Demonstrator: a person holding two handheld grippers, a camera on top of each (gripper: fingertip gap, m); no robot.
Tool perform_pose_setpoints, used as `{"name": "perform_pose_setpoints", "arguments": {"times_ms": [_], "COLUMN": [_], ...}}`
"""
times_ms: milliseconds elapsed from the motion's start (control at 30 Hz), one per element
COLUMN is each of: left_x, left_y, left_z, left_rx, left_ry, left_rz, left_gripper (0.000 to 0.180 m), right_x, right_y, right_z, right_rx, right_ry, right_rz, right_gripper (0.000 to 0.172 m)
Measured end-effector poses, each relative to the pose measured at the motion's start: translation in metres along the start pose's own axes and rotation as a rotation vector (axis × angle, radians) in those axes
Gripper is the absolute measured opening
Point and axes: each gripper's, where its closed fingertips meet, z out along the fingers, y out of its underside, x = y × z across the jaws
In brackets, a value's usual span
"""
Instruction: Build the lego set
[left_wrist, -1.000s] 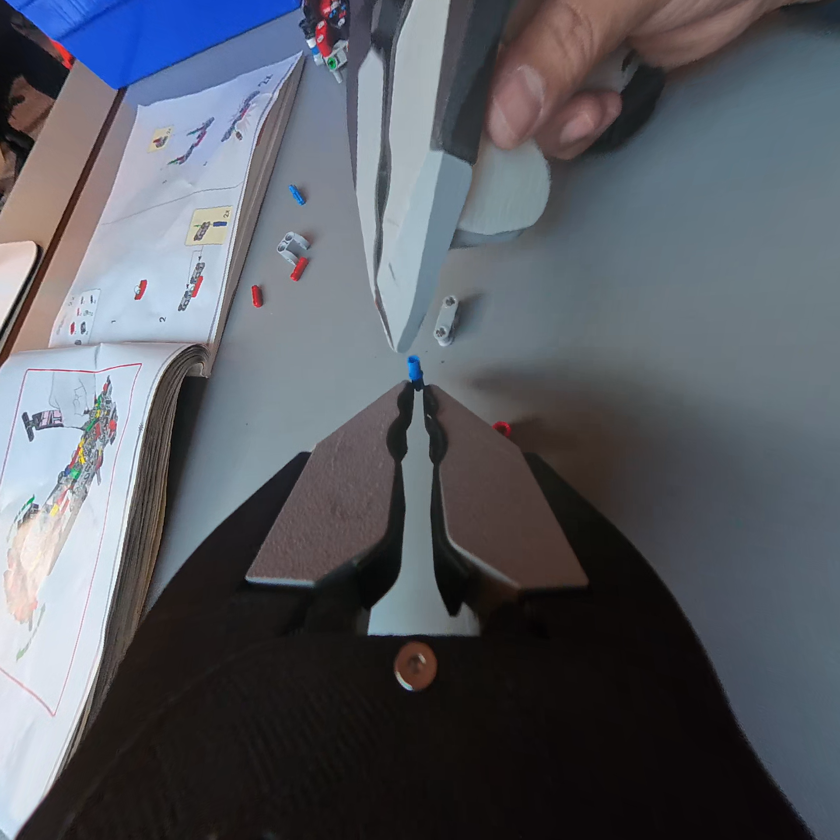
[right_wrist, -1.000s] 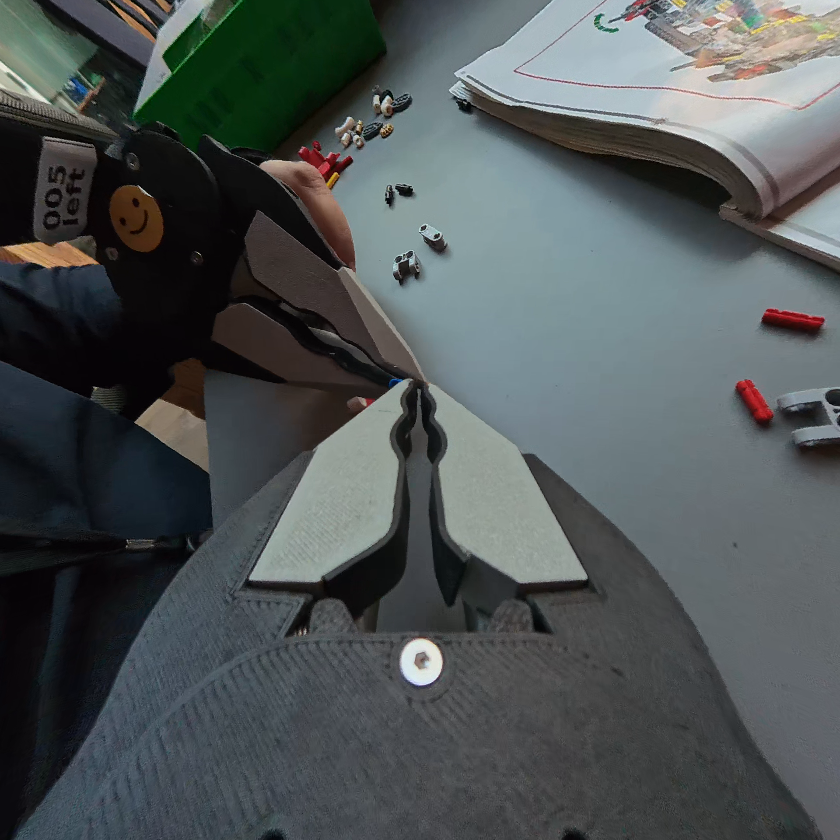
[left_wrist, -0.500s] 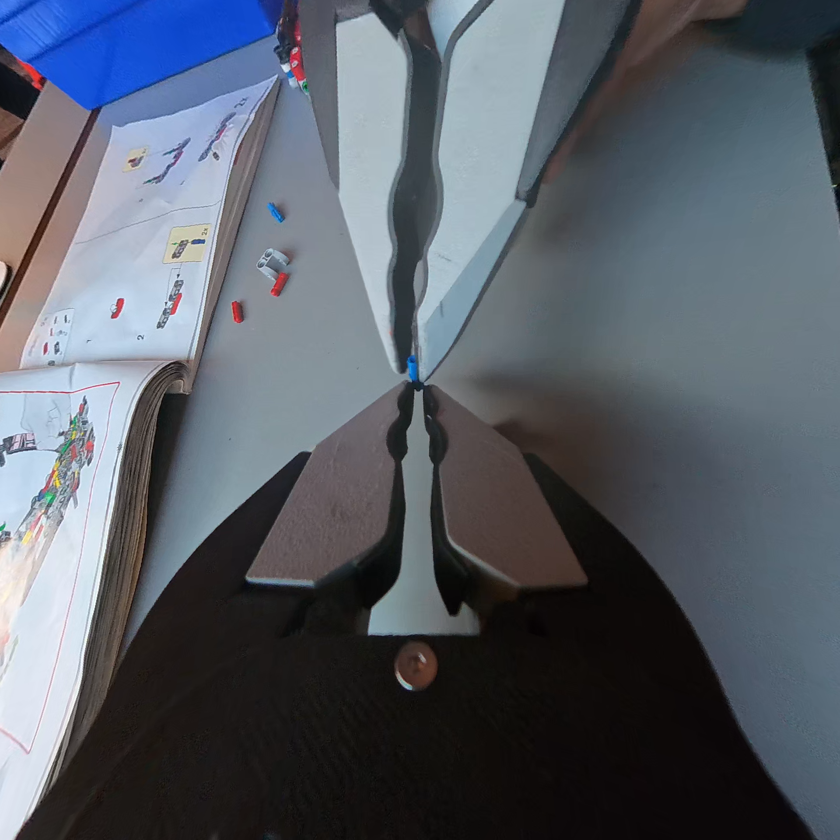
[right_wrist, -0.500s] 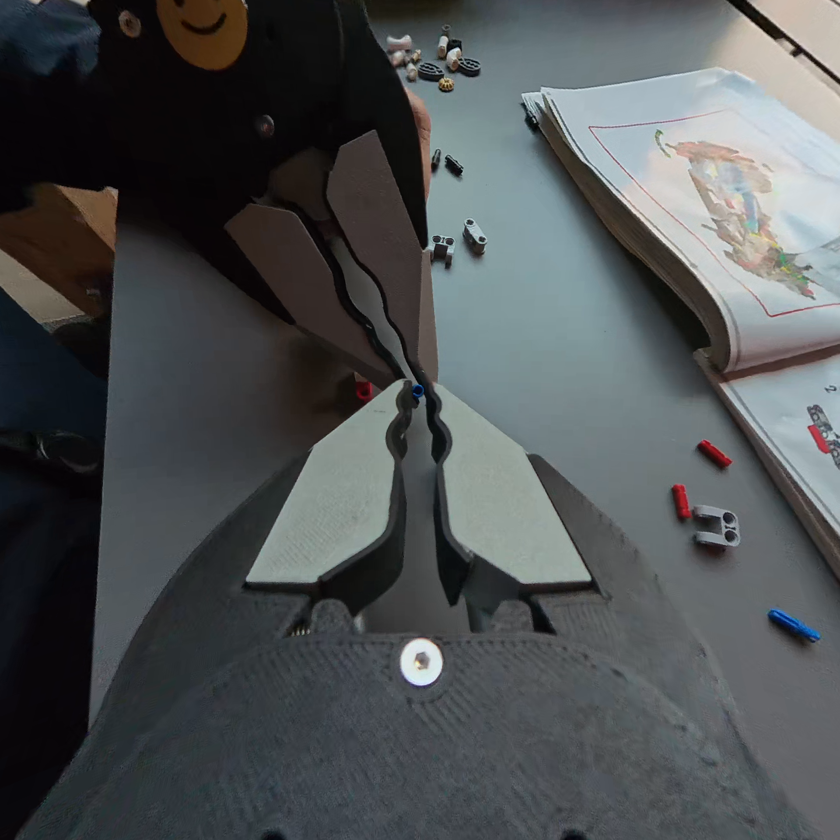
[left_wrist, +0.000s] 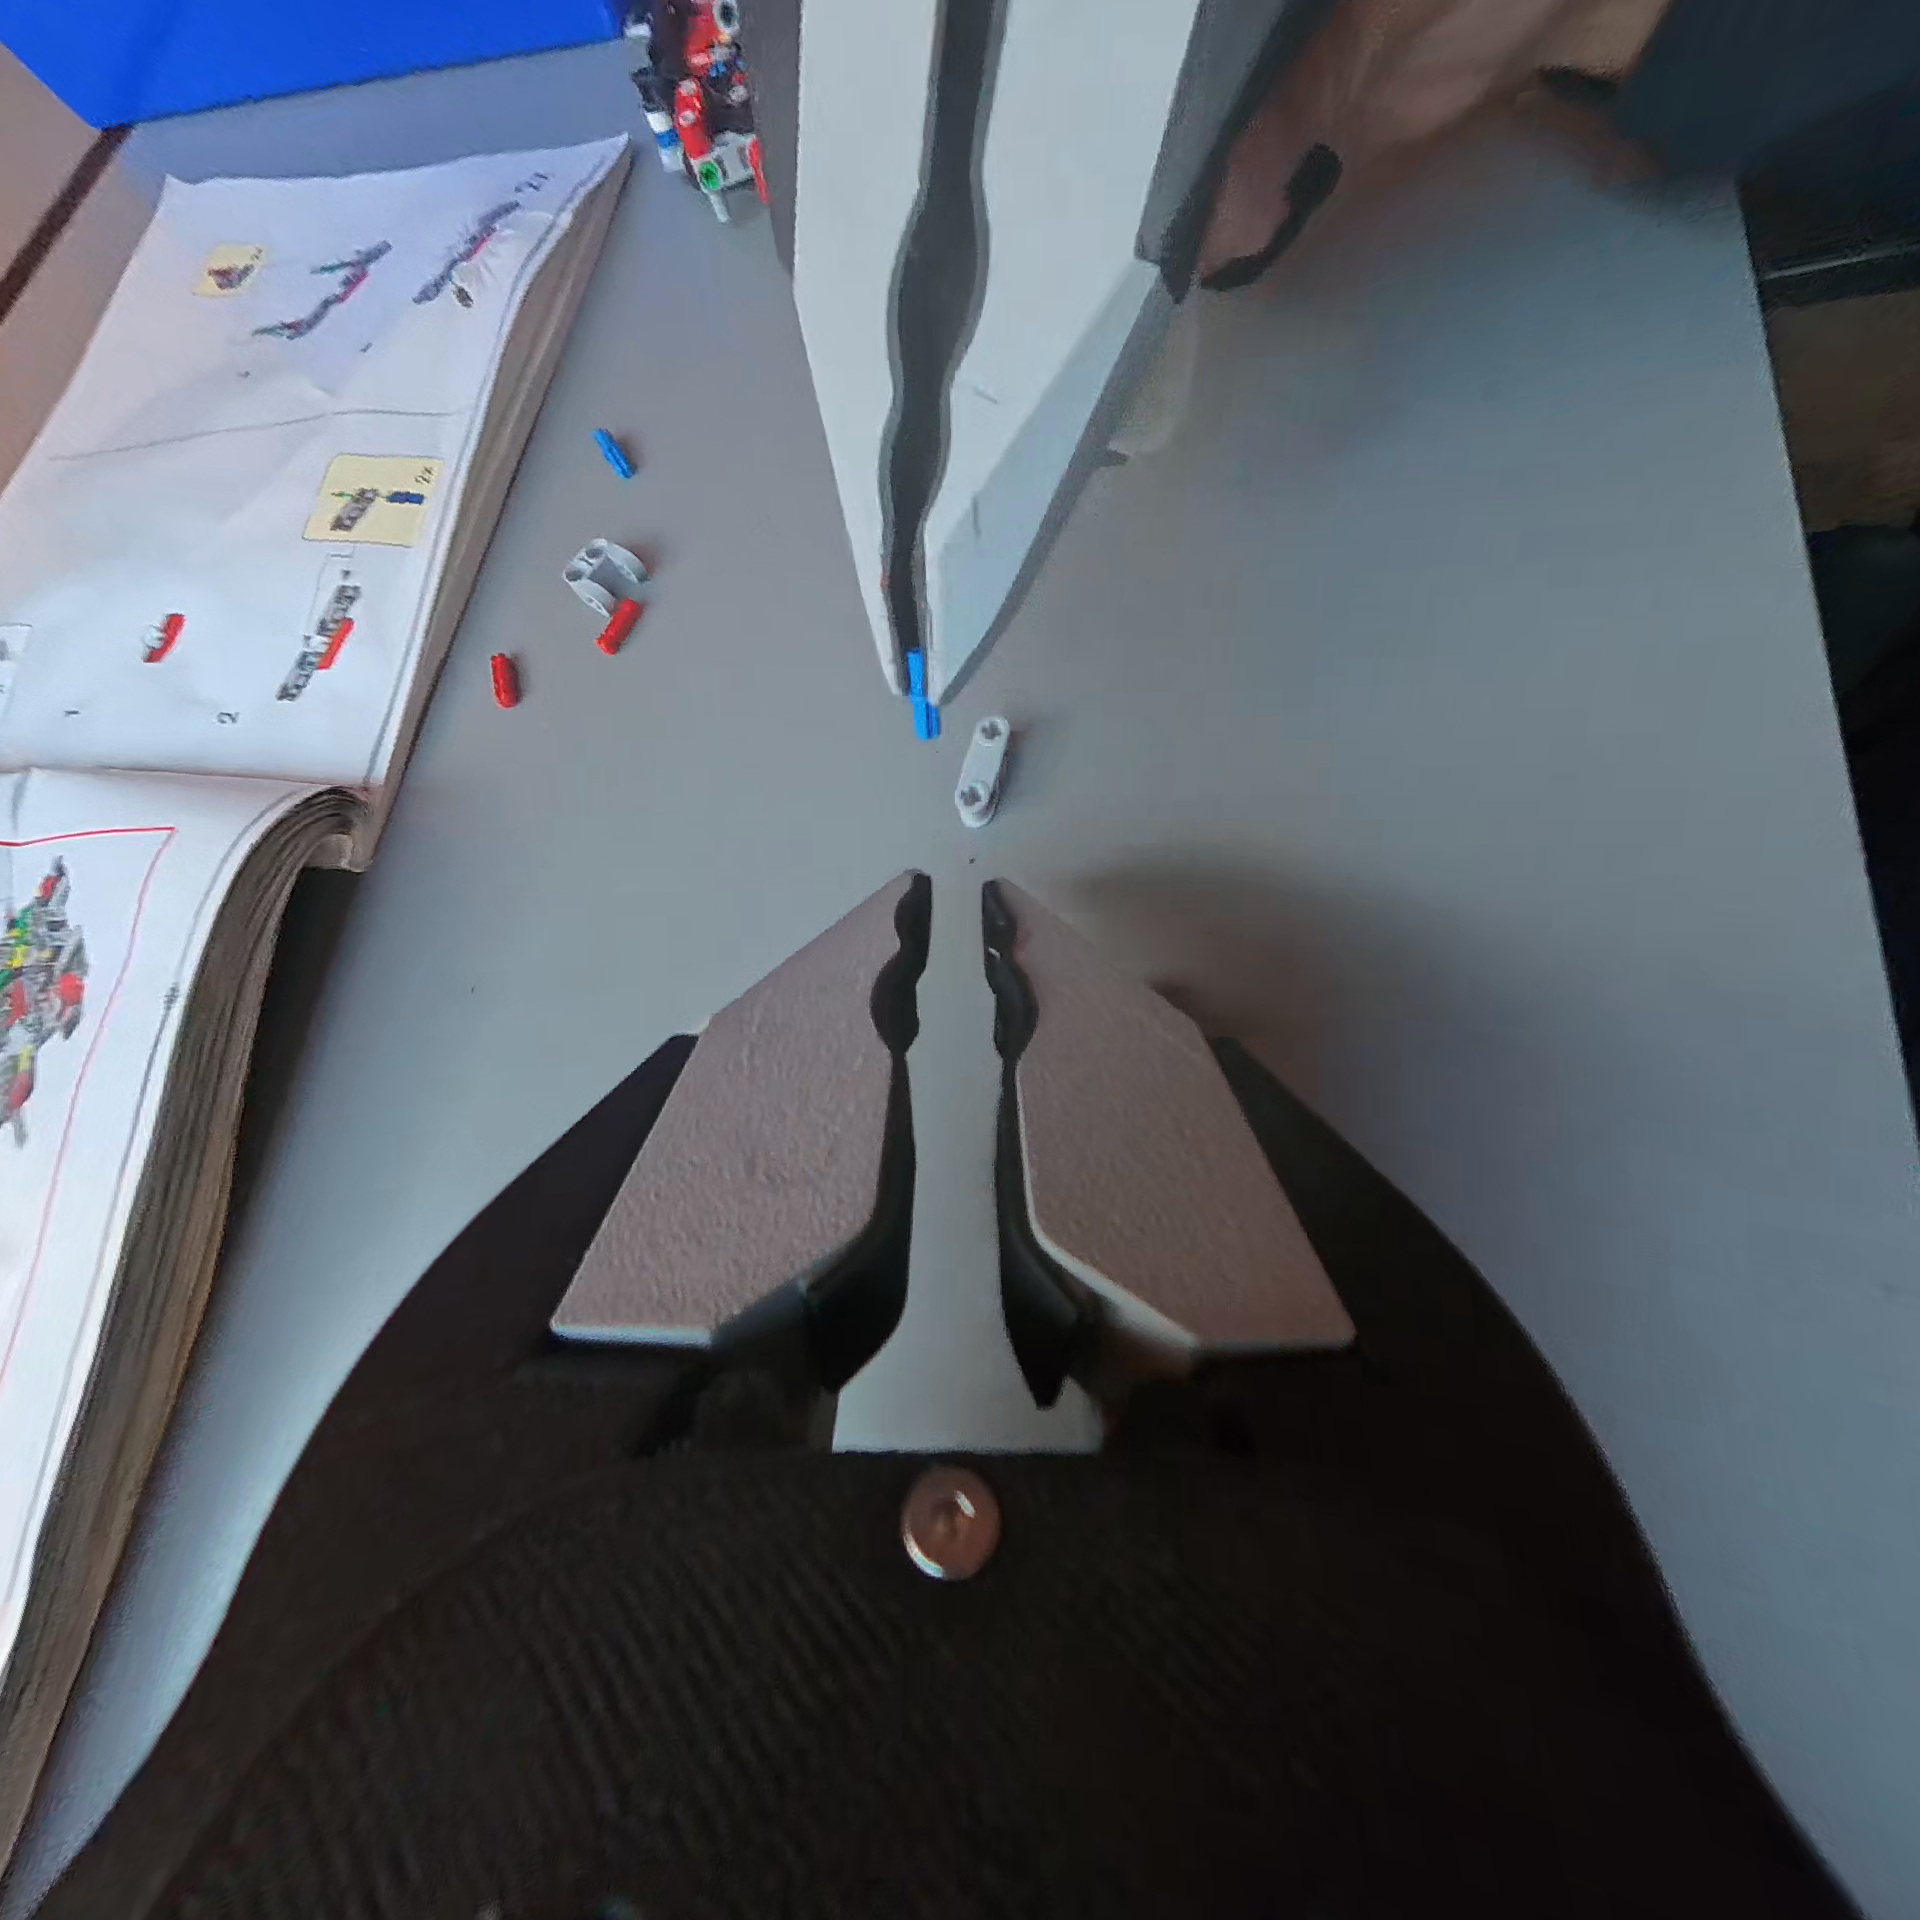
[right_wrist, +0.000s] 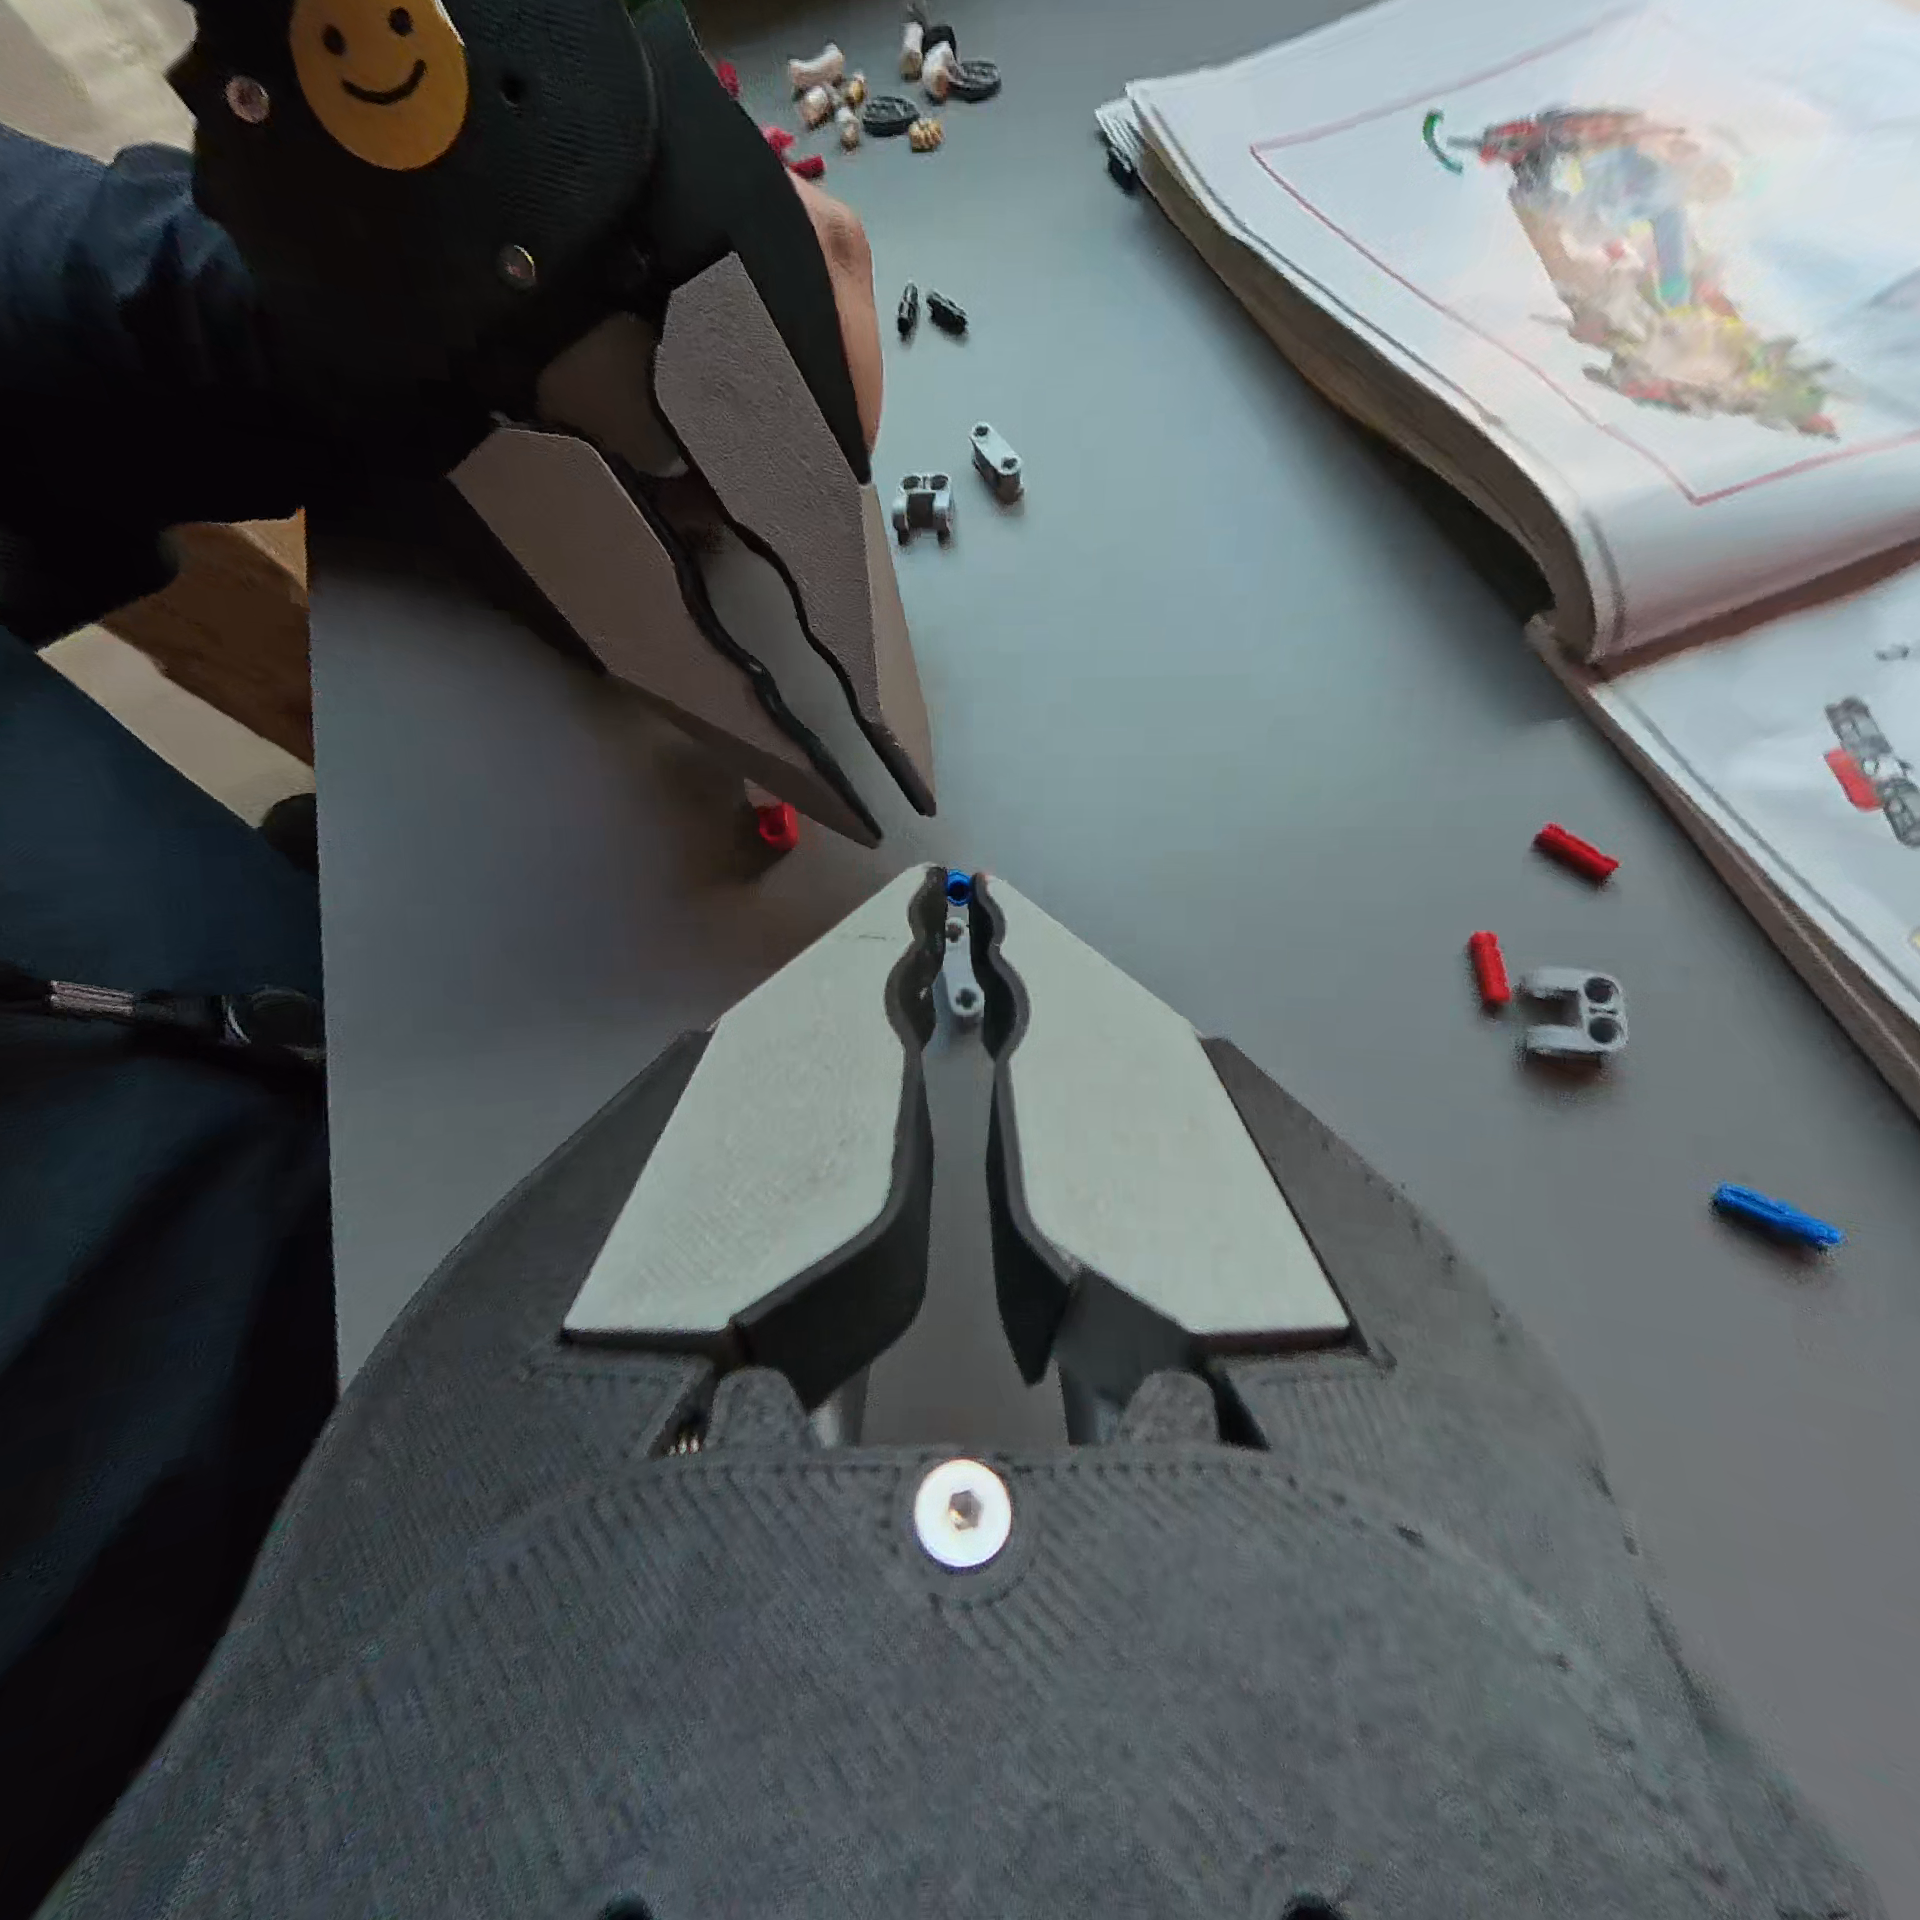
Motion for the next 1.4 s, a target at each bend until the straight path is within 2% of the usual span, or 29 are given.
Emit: {"name": "perform_pose_setpoints", "arguments": {"times_ms": [200, 500, 667, 967, 1400], "left_x": [0.002, 0.005, 0.007, 0.010, 0.010], "left_y": [0.001, -0.016, -0.011, -0.012, -0.012], "left_z": [0.013, 0.028, 0.036, 0.036, 0.037], "left_rx": [-0.074, -0.088, -0.128, -0.074, -0.074], "left_ry": [0.123, 0.255, 0.281, 0.343, 0.320], "left_rz": [-0.041, -0.009, 0.014, -0.055, -0.030], "left_gripper": [0.009, 0.013, 0.007, 0.006, 0.006], "right_x": [0.004, 0.003, 0.004, 0.003, 0.003], "right_y": [0.009, 0.019, 0.024, 0.027, 0.031], "right_z": [-0.002, -0.006, -0.007, -0.003, -0.001], "right_rx": [-0.115, -0.134, -0.145, -0.177, -0.319], "right_ry": [-0.027, -0.069, -0.061, -0.060, -0.007], "right_rz": [0.032, 0.103, 0.087, 0.024, -0.095], "right_gripper": [0.001, 0.001, 0.001, 0.001, 0.002]}}
